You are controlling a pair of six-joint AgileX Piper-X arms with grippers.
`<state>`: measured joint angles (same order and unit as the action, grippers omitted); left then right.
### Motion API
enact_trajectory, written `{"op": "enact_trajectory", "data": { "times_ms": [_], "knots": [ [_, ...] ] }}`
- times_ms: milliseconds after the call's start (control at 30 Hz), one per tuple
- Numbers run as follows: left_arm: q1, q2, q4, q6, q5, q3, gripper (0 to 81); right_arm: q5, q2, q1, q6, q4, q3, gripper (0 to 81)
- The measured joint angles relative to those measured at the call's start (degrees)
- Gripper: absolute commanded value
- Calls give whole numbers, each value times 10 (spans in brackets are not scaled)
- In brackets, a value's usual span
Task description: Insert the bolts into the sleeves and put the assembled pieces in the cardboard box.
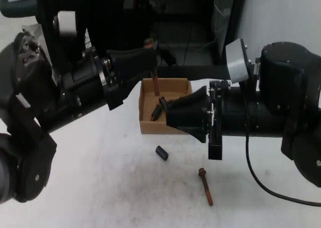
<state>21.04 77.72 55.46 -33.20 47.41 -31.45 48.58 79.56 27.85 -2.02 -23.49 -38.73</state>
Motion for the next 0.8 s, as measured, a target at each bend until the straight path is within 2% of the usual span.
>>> {"op": "enact_trajectory", "data": {
  "times_ms": [300, 800],
  "knots": [
    [0, 0, 56, -40, 4, 3, 4, -37, 0, 8, -10, -20, 1, 8],
    [0, 0, 62, -41, 4, 3, 4, -38, 0, 42, -52, -60, 1, 8]
  ]
}}
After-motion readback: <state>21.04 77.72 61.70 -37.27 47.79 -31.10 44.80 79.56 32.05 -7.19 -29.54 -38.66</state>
